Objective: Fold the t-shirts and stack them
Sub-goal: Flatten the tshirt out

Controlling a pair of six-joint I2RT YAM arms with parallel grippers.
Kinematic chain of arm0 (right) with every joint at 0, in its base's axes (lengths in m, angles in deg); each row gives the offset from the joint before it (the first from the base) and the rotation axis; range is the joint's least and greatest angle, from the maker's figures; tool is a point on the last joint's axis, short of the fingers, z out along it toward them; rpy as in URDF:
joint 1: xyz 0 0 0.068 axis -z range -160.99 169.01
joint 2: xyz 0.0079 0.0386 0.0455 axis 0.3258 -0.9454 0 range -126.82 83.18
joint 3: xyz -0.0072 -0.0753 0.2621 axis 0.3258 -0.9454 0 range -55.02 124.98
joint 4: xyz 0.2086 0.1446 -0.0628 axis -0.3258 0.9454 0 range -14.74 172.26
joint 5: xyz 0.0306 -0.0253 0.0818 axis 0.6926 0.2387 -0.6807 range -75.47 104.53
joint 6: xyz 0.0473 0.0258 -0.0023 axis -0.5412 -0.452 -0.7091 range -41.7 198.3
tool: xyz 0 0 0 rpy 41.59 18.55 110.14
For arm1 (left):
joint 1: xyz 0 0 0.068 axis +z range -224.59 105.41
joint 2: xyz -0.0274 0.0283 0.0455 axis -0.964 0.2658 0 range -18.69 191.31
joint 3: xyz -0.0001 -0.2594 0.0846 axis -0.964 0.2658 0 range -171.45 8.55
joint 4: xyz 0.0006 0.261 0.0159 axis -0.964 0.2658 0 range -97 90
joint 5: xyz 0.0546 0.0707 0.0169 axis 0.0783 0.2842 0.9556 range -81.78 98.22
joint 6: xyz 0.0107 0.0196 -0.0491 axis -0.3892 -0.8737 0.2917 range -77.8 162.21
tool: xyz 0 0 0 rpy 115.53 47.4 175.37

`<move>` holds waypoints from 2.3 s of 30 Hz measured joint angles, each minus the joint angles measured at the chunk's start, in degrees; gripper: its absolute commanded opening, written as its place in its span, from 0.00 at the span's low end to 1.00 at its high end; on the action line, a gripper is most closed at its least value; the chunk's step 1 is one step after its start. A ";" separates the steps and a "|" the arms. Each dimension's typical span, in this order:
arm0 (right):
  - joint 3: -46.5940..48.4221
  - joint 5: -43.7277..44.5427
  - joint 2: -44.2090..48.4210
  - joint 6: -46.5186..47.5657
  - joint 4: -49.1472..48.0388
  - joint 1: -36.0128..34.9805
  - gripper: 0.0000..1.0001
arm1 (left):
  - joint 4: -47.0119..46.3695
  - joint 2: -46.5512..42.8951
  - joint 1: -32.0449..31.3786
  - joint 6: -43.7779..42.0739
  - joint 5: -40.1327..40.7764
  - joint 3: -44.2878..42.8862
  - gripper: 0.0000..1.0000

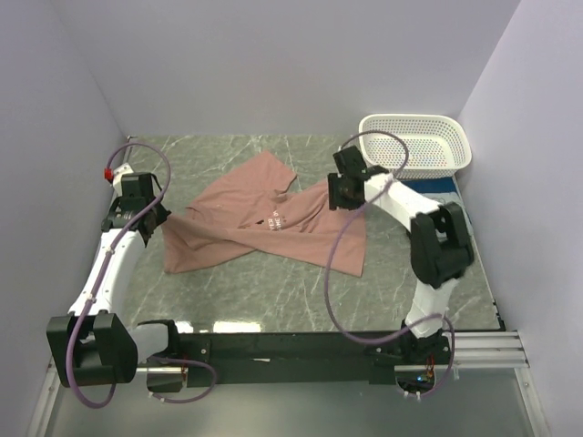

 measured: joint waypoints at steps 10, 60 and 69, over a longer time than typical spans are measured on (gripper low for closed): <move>-28.55 1.92 21.73 -2.45 -1.88 -11.78 0.57 | -0.20 -1.01 0.11 0.00 -0.07 0.90 0.01; -30.01 6.14 17.53 -29.97 -1.20 -0.02 0.70 | -0.24 -3.39 0.28 0.00 -1.44 1.03 0.01; -31.04 7.26 16.81 -33.44 -3.39 -0.96 0.63 | -0.59 -4.04 0.28 0.00 -1.88 1.66 0.01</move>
